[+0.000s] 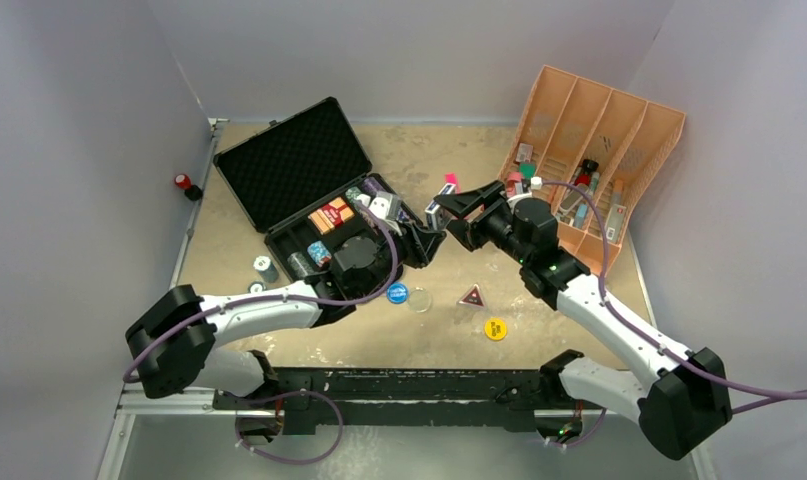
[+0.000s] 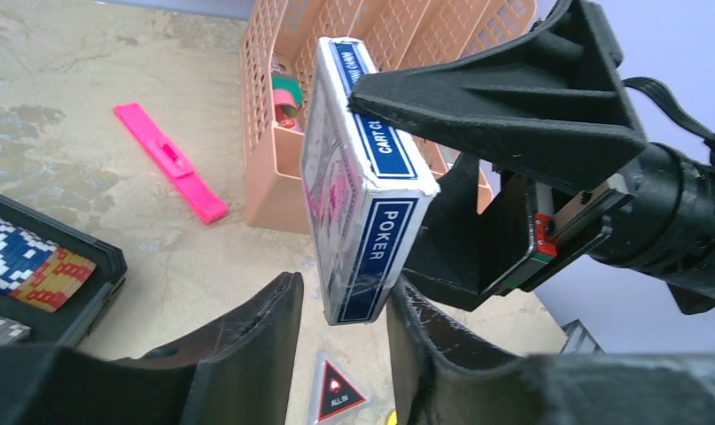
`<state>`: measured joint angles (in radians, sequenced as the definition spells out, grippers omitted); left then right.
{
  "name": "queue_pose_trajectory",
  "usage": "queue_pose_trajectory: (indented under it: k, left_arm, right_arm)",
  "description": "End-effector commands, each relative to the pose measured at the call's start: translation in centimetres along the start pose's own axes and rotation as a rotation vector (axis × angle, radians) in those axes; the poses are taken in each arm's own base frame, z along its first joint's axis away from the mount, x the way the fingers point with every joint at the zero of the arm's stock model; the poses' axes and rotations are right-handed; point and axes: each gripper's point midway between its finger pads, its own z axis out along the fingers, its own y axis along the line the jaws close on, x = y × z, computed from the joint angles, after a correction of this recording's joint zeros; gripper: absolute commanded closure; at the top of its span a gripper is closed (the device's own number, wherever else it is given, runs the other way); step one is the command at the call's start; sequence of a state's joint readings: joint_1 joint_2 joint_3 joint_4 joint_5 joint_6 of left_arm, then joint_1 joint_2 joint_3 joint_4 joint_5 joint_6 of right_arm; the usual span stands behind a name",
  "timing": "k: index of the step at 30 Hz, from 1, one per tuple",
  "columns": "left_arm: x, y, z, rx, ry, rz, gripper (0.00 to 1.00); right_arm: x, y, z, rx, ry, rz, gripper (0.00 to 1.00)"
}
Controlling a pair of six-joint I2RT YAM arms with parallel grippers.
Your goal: Pack up texas hold em set
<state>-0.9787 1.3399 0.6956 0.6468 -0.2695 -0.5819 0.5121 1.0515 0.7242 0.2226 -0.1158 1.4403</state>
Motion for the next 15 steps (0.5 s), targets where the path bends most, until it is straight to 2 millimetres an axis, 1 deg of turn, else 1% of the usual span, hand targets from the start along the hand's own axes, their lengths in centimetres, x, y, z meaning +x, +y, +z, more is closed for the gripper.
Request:
queue_pose_trajectory:
  k: [1, 4, 7, 9, 10, 12, 15]
  left_arm:
    - [-3.8, -2.4, 0.9, 0.047, -0.128, -0.024, 0.67]
    - [-4.3, -2.2, 0.8, 0.033, -0.139, -0.018, 0.82]
    - [-4.6, -2.2, 0.6, 0.026, -0.137, -0.010, 1.00]
    - [-4.5, -1.9, 0.5, 0.006, -0.113, -0.001, 1.00]
    - [-4.6, -1.9, 0.4, -0.005, -0.108, 0.002, 1.00]
    - [-4.8, -1.8, 0.2, -0.018, -0.088, 0.013, 1.00]
    - [-5.6, -1.7, -0.4, -0.037, -0.075, 0.019, 1.00]
  right_arm:
    - [0.0, 2.7, -0.7, -0.101, 0.006, 0.015, 0.49]
    - [0.0, 2.0, -0.4, -0.083, 0.002, 0.008, 0.49]
    - [0.0, 0.9, -0.1, -0.058, -0.003, -0.002, 0.46]
    - [-0.1, 0.2, 0.0, -0.043, -0.010, -0.014, 0.42]
    - [-0.3, -0.3, 0.1, -0.029, -0.019, -0.023, 0.38]
    - [-0.7, -0.9, 0.2, -0.008, -0.040, -0.058, 0.26]
    - [-1.4, -1.5, 0.2, 0.016, -0.076, -0.119, 0.15]
